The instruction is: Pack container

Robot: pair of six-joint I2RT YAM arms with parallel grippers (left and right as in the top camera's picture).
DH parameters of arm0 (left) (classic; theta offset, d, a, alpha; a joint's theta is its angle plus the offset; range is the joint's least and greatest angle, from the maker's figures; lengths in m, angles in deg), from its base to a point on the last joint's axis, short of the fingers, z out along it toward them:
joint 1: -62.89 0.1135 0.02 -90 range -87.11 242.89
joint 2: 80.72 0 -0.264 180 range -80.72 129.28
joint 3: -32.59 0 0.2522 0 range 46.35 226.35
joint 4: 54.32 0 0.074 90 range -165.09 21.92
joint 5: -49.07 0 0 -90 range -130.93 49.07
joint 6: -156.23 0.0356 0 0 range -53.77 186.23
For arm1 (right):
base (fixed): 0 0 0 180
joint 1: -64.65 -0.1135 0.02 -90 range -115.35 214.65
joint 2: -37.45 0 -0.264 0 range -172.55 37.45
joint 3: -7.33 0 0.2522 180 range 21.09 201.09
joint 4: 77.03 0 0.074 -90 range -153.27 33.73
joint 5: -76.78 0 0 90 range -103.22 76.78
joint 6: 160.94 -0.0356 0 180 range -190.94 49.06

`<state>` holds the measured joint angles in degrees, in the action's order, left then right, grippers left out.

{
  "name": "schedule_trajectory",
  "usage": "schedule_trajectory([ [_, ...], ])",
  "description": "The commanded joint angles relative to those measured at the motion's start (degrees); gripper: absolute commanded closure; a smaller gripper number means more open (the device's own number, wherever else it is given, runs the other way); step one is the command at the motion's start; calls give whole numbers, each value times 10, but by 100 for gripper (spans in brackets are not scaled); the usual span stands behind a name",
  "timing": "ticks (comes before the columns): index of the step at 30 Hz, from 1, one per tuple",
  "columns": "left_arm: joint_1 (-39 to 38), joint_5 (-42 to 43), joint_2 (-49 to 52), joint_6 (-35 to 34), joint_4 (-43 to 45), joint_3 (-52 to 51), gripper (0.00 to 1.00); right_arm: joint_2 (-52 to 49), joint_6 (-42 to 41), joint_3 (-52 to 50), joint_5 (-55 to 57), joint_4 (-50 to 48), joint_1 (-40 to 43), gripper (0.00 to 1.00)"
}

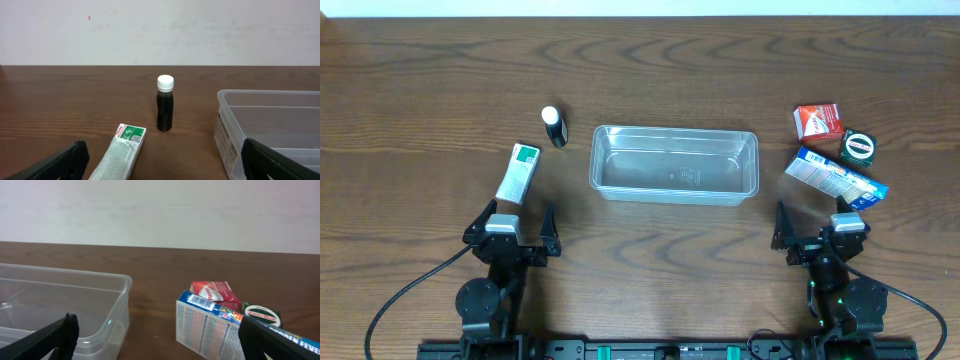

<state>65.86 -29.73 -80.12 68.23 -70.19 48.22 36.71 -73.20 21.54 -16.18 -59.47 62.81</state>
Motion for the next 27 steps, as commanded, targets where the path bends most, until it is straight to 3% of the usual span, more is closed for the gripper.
schedule_trajectory([
  [1,3,0,-3,10,-8,-16,2,4,11,-1,37,3,-4,1],
  [9,3,0,-3,10,-8,-16,2,4,11,8,55,-42,-3,1],
  [15,3,0,-3,10,-8,-16,2,-34,33,115,49,-18,10,1],
  [20,3,-1,-3,10,-8,-16,2,-186,45,305,40,66,35,1],
  [27,3,0,-3,10,-8,-16,2,-471,45,643,-35,342,42,1],
])
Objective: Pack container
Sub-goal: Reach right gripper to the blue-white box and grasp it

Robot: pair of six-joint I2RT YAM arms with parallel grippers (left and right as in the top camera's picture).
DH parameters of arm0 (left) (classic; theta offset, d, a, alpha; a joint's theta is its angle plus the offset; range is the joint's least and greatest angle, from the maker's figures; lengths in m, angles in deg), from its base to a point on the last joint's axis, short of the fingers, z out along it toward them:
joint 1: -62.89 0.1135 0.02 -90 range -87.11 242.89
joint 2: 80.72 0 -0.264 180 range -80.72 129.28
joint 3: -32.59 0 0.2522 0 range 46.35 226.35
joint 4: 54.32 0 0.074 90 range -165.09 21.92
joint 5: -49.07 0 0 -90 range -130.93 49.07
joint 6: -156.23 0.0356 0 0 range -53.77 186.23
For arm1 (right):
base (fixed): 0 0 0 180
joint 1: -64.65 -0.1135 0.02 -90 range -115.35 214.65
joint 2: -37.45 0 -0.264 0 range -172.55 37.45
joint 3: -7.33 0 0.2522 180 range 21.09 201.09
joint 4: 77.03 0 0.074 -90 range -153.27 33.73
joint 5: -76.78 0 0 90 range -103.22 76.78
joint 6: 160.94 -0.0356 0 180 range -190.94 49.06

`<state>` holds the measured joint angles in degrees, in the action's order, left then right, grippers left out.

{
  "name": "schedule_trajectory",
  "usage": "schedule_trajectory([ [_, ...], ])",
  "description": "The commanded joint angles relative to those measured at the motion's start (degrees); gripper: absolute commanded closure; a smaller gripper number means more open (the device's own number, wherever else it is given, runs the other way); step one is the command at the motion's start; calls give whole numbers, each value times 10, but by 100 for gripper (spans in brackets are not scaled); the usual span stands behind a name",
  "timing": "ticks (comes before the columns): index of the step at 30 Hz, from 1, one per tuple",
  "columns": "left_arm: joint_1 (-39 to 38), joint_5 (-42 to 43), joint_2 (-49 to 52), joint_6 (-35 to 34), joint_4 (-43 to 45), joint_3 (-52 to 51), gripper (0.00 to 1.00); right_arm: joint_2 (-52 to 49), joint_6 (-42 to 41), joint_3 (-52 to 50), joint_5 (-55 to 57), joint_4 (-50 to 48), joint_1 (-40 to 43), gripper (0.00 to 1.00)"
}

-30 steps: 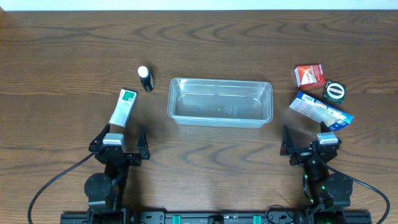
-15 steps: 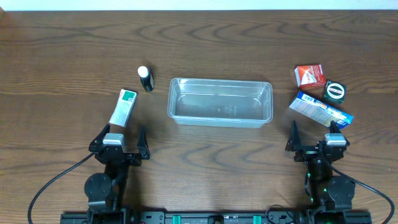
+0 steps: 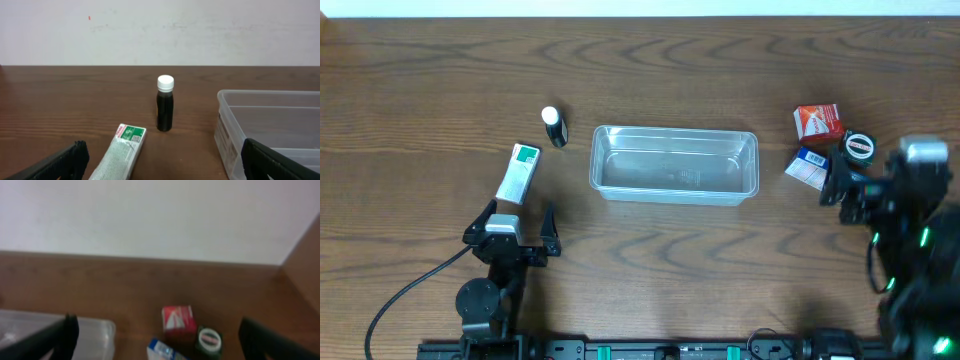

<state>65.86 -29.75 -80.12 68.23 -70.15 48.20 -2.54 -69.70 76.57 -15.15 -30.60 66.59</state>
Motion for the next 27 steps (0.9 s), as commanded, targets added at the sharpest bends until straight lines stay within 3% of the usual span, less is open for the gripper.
schedule_trajectory([
  [1,3,0,-3,10,-8,-16,2,-115,10,140,-56,95,5,1],
  [6,3,0,-3,10,-8,-16,2,-226,0,282,-106,203,5,1],
  [17,3,0,-3,10,-8,-16,2,-304,-33,291,-226,197,5,1],
  [20,3,0,-3,10,-9,-16,2,-305,-39,291,-218,210,5,8],
  [23,3,0,-3,10,-8,-16,2,-307,-160,290,-136,230,5,1],
  [27,3,0,-2,10,-8,-16,2,-322,-493,290,98,321,5,7],
])
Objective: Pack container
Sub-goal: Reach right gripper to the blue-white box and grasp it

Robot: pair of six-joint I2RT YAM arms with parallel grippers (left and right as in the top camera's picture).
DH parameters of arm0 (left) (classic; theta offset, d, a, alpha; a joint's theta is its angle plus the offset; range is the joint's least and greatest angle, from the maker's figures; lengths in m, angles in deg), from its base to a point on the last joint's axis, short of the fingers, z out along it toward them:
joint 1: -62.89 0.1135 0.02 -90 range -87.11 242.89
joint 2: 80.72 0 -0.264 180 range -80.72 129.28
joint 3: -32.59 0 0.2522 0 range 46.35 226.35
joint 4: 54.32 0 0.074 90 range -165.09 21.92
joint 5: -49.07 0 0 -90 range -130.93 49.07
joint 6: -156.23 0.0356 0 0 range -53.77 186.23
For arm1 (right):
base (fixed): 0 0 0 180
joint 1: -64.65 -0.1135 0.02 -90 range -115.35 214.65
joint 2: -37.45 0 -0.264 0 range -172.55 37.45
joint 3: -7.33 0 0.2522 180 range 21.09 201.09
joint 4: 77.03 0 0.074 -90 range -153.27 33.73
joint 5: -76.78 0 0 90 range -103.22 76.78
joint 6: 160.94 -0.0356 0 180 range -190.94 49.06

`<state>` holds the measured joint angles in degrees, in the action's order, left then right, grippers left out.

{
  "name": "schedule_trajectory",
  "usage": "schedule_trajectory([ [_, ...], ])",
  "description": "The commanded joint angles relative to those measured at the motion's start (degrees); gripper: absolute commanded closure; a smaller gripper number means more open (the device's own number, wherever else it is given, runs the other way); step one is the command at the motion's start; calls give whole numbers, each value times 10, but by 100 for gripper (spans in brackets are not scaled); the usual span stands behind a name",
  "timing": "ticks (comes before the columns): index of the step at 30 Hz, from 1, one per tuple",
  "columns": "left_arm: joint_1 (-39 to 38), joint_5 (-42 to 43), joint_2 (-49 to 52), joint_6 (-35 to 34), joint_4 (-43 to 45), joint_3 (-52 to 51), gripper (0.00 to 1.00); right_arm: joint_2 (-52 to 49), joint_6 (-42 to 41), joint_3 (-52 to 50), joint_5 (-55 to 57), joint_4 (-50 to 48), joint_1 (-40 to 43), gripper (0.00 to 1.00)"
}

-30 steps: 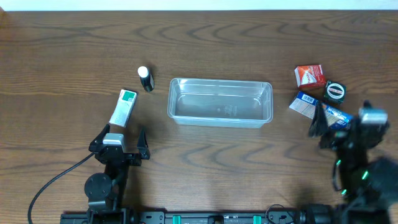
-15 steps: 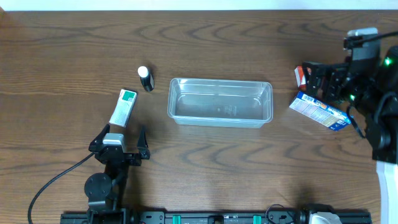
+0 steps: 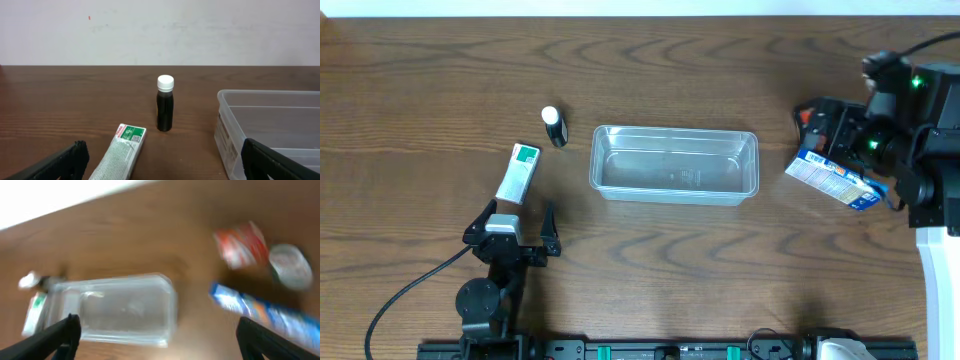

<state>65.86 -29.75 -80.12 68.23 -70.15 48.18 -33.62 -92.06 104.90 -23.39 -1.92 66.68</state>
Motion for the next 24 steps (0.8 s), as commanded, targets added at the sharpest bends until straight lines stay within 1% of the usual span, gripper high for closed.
schedule_trajectory([
  [1,3,0,-2,10,-8,-16,2,-17,-347,6,221,60,4,7],
  [2,3,0,-2,10,-8,-16,2,-26,-425,2,257,84,4,1],
  [4,3,0,-2,10,-8,-16,2,-45,-541,-11,292,108,4,1],
  [7,3,0,-2,10,-8,-16,2,-76,-612,-40,304,99,4,1],
  [9,3,0,-2,10,-9,-16,2,-101,-639,-58,303,83,4,1],
  [12,3,0,-2,10,-8,-16,2,-141,-657,-77,303,53,4,1],
  [16,3,0,-2,10,-9,-16,2,-196,-689,-81,303,31,4,1],
  [24,3,0,-2,10,-9,-16,2,-258,-691,-81,296,-16,14,3],
])
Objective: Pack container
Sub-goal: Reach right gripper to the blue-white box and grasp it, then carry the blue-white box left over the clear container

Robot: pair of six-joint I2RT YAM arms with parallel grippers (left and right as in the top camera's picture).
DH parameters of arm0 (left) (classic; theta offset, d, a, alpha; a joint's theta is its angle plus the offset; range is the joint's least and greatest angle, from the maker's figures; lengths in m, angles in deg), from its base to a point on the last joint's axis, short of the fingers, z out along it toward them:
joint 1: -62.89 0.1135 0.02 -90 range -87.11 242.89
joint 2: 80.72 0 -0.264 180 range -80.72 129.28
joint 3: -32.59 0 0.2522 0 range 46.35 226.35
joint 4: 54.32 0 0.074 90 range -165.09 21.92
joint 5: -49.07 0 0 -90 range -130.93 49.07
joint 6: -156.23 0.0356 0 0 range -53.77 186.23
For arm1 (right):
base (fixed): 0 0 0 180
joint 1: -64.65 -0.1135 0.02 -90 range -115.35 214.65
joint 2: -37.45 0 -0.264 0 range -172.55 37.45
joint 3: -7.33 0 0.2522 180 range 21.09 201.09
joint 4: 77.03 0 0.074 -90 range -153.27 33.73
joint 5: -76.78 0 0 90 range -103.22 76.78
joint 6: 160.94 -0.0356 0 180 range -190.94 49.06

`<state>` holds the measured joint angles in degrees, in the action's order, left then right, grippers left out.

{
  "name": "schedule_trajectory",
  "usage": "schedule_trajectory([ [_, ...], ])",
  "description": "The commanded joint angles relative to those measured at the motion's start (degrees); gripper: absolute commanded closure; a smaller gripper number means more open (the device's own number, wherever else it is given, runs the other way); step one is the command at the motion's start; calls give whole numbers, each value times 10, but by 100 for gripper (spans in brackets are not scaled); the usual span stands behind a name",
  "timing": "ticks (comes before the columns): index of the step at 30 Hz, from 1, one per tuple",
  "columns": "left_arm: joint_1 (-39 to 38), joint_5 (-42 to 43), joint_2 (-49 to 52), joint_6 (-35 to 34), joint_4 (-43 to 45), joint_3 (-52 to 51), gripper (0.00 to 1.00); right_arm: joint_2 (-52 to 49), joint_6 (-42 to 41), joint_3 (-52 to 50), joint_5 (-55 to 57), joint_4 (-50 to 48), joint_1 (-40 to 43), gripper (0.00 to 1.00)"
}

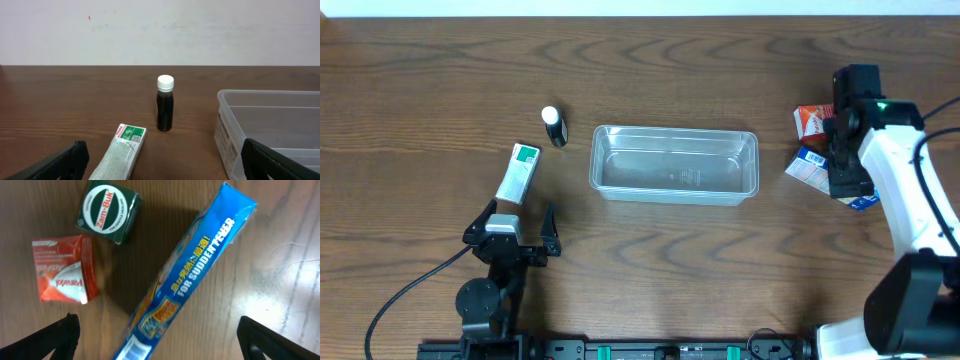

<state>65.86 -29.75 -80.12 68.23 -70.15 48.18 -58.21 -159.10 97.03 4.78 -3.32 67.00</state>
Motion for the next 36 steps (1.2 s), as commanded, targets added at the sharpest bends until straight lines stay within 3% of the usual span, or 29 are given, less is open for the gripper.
schedule_trajectory([
  [1,3,0,-2,10,-8,-16,2,-17,-21,-2,10,-2,12,3],
  [4,3,0,-2,10,-9,-16,2,-30,-20,-3,8,-1,14,5],
  [9,3,0,-2,10,-8,-16,2,-44,-13,-3,6,-1,14,24],
  [15,3,0,-2,10,-9,-16,2,-48,-9,-4,4,-2,14,26],
  [18,3,0,-2,10,-8,-16,2,-48,-9,-5,4,-2,14,34],
  [28,3,0,-2,10,-9,-16,2,-48,12,-47,4,-41,14,36],
  [30,3,0,-2,10,-8,-16,2,-48,26,-52,4,-47,14,50],
  [34,3,0,-2,10,-8,-16,2,-48,174,-52,1,-91,14,93],
  [36,3,0,-2,10,-8,-16,2,-47,264,-52,-9,-116,14,99],
])
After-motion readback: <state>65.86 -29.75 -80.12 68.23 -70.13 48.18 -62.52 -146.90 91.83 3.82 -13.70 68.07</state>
